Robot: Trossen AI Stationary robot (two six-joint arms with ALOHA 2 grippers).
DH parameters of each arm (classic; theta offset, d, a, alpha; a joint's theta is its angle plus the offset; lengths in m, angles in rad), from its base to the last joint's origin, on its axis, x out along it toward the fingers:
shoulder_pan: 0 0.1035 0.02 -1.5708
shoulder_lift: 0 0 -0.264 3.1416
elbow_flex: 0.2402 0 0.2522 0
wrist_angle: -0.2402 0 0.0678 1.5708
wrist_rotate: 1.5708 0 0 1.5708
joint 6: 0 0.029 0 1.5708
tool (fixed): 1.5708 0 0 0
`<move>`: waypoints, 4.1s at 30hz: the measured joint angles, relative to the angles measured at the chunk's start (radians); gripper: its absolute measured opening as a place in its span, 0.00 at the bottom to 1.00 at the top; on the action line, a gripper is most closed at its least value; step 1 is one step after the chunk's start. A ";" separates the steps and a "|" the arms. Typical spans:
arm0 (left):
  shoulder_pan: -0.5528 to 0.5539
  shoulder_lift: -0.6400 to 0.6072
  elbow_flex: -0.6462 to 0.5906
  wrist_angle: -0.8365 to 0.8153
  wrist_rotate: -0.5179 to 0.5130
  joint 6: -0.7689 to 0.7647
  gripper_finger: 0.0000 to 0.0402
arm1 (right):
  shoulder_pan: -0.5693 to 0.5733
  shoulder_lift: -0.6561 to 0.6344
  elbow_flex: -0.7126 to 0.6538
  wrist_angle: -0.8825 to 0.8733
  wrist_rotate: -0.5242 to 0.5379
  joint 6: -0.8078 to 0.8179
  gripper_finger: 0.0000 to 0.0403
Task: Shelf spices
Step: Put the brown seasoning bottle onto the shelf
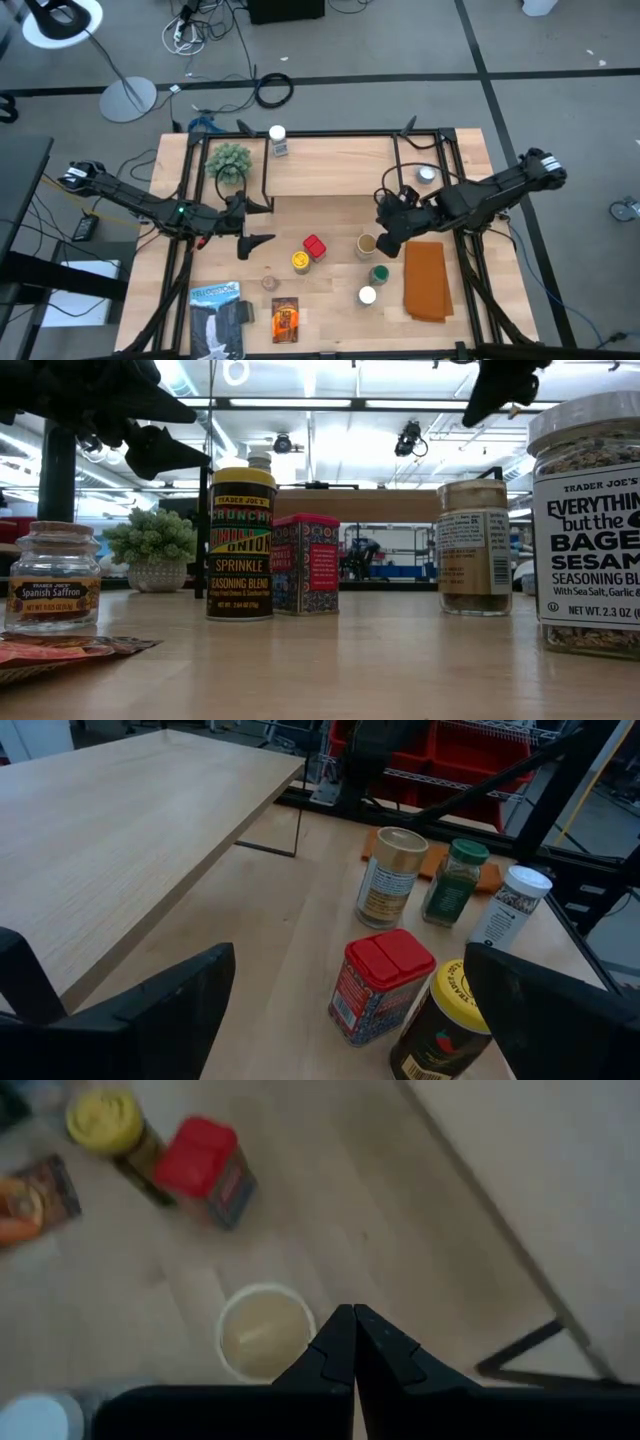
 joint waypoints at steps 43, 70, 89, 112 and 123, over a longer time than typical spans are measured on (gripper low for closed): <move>0.000 0.000 0.000 0.001 0.000 0.000 0.99 | -0.076 0.252 -0.003 0.220 -0.413 -0.195 0.01; 0.000 0.000 0.000 0.001 0.000 0.000 0.99 | -0.073 0.253 -0.128 0.346 -0.336 -0.258 0.94; 0.001 0.000 0.000 0.001 0.000 0.000 0.99 | -0.102 0.280 -0.252 0.763 -0.252 -0.459 0.95; 0.001 0.000 0.001 0.002 0.000 0.000 0.99 | -0.126 0.345 -0.252 0.899 -0.283 -0.486 0.68; 0.001 0.000 0.001 0.002 0.000 0.000 0.99 | -0.126 0.286 -0.219 0.852 -0.296 -0.489 0.68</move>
